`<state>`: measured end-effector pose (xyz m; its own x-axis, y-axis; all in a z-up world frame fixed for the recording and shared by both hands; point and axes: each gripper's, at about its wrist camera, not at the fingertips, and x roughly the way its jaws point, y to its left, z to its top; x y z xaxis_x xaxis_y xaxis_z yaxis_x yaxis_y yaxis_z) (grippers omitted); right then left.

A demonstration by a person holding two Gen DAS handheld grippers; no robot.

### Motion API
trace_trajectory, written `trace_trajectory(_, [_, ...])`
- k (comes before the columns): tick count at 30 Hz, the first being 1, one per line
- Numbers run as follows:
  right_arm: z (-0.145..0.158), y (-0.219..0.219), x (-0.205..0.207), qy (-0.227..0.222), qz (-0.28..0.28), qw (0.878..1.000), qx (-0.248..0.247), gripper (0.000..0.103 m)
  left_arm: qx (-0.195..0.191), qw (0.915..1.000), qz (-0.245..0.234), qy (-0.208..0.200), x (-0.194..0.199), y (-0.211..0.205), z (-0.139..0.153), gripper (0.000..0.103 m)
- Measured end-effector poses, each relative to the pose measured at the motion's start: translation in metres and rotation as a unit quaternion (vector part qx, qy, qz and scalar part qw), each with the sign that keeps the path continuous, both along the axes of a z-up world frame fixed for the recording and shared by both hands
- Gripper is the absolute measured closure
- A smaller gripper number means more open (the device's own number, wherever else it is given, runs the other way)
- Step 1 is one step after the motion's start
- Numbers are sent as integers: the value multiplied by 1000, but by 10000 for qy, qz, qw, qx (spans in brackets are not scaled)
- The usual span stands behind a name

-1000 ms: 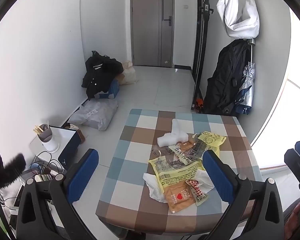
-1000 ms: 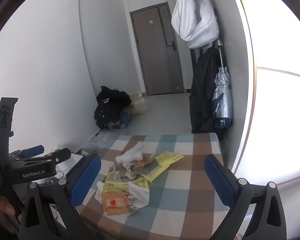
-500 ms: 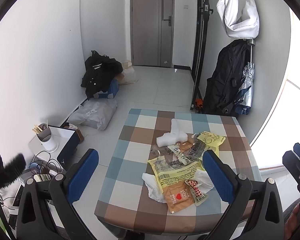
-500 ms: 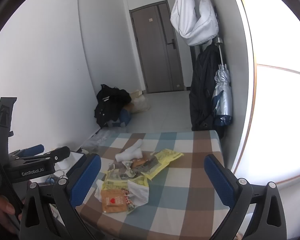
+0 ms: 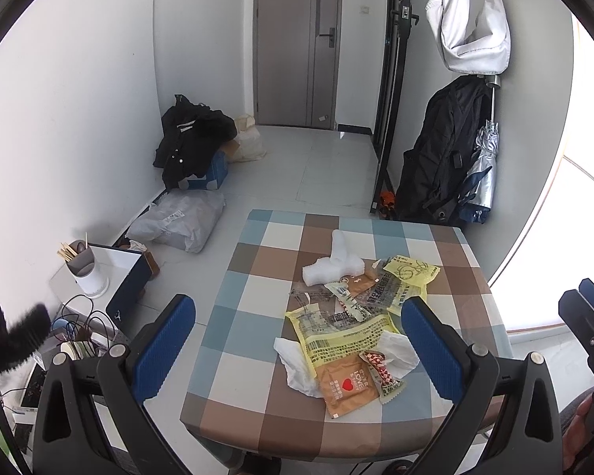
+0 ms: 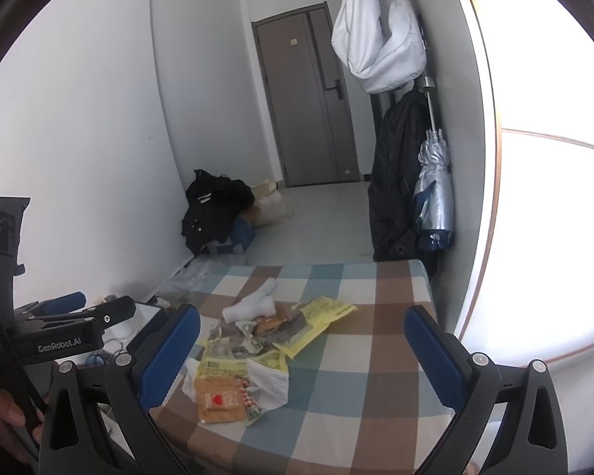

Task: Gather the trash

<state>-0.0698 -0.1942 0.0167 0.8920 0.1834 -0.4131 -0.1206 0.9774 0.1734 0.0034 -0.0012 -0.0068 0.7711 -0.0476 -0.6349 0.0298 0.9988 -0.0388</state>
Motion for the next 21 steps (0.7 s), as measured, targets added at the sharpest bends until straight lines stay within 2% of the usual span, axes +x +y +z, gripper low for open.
trace_trajectory(21, [2,-2,-1,-53,-43,10000,56,0,1,10000,49,-33,1,2,1,1])
